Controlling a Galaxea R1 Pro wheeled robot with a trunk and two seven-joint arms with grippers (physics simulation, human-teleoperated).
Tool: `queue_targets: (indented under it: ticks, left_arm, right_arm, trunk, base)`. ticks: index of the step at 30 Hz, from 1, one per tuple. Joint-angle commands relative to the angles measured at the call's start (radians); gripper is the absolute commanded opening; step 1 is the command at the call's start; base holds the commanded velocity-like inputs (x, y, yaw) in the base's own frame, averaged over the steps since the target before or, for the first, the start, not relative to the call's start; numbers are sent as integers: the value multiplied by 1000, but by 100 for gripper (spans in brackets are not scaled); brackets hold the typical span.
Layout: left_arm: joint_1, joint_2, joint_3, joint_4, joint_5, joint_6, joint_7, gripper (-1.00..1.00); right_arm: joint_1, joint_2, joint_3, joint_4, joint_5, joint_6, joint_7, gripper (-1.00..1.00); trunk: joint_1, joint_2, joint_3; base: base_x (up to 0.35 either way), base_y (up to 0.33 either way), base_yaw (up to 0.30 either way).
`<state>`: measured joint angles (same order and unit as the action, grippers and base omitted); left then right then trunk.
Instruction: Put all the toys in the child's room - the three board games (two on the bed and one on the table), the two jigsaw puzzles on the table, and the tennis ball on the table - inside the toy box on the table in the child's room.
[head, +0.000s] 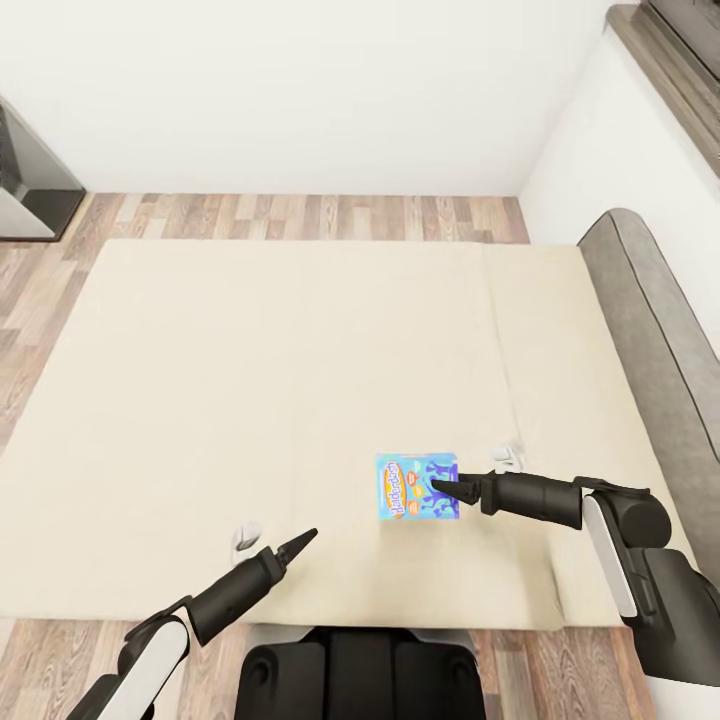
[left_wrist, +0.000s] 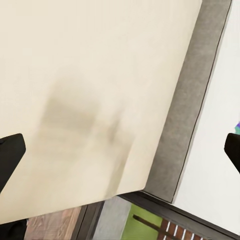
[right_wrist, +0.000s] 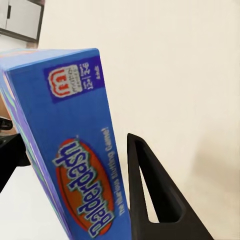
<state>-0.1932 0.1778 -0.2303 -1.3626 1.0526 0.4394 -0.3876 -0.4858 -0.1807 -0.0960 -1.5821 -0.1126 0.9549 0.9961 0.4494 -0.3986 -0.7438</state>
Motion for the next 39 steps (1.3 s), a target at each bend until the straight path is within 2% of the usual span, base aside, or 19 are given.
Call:
queue_targets:
  ticks: [1,39]
  left_arm:
    - [0,1,-1,0,10,6,1,100]
    - [-2,-5,0,10,10,7,1,100]
  right_arm:
    - [0,0,-1,0,-7,8,2,-100]
    - [0,1,1,-1,-7,8,1,-100]
  trunk:
    - [1,-1,1]
    - [1,-1,62]
  base:
    - [0,0,0]
    - [0,0,0]
